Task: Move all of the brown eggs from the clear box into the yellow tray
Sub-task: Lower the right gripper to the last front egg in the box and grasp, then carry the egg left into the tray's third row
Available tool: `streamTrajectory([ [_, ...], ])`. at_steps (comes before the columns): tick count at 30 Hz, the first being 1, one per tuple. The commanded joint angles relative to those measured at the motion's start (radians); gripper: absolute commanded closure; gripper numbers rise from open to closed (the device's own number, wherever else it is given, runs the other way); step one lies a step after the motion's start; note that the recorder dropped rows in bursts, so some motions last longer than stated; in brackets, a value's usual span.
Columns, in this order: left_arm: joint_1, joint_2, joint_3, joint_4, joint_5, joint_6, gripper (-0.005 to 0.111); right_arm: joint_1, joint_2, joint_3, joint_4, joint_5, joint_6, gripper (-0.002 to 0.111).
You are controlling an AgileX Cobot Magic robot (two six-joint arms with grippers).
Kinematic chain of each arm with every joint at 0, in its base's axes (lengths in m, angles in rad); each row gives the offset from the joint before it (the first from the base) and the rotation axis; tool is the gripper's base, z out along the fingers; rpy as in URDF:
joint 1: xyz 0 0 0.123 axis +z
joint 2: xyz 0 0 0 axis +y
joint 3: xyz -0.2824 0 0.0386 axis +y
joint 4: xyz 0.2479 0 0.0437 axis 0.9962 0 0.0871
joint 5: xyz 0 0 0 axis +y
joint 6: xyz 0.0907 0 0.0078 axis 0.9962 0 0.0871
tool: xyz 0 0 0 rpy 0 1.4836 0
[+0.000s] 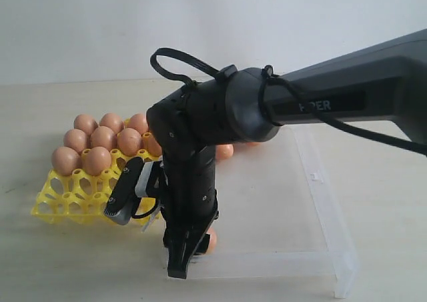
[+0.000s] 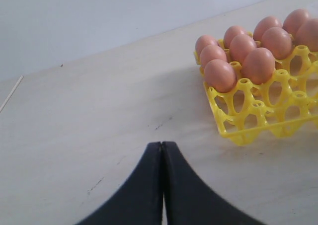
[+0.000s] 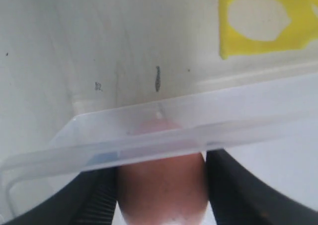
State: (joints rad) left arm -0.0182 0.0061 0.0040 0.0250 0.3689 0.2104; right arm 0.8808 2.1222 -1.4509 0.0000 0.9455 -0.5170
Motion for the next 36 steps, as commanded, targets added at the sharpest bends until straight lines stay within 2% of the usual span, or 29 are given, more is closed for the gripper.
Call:
streamTrajectory([
  [1,-0.004,-0.006,-0.004,0.000,-0.008,-0.005,0.107,-0.008,-0.021,0.004,-0.037,0.002,-0.014,0.108],
  [5,-0.004,-0.006,-0.004,0.000,-0.008,-0.005,0.107,-0.012,-0.101,0.004,-0.103,0.012,-0.008,0.108],
  [9,-0.004,-0.006,-0.004,0.000,-0.008,-0.005,0.107,-0.021,-0.195,0.004,-0.113,-0.098,0.017,0.108],
  [12,-0.004,-0.006,-0.004,0.000,-0.008,-0.005,0.107,-0.023,-0.235,0.004,-0.072,-0.271,0.051,0.108],
  [18,-0.004,-0.006,-0.004,0.000,-0.008,-0.005,0.107,-0.021,-0.182,0.039,0.152,-0.823,0.048,0.108],
  [23,-0.004,-0.006,-0.004,0.000,-0.008,-0.005,0.107,-0.021,-0.079,0.039,0.157,-1.071,0.050,0.108],
  [27,-0.004,-0.006,-0.004,0.000,-0.008,-0.005,0.107,-0.023,0.003,0.039,0.157,-1.173,0.050,0.108],
  [36,-0.004,-0.006,-0.004,0.000,-0.008,-0.005,0.107,-0.023,0.109,0.039,0.165,-1.261,0.129,0.108],
])
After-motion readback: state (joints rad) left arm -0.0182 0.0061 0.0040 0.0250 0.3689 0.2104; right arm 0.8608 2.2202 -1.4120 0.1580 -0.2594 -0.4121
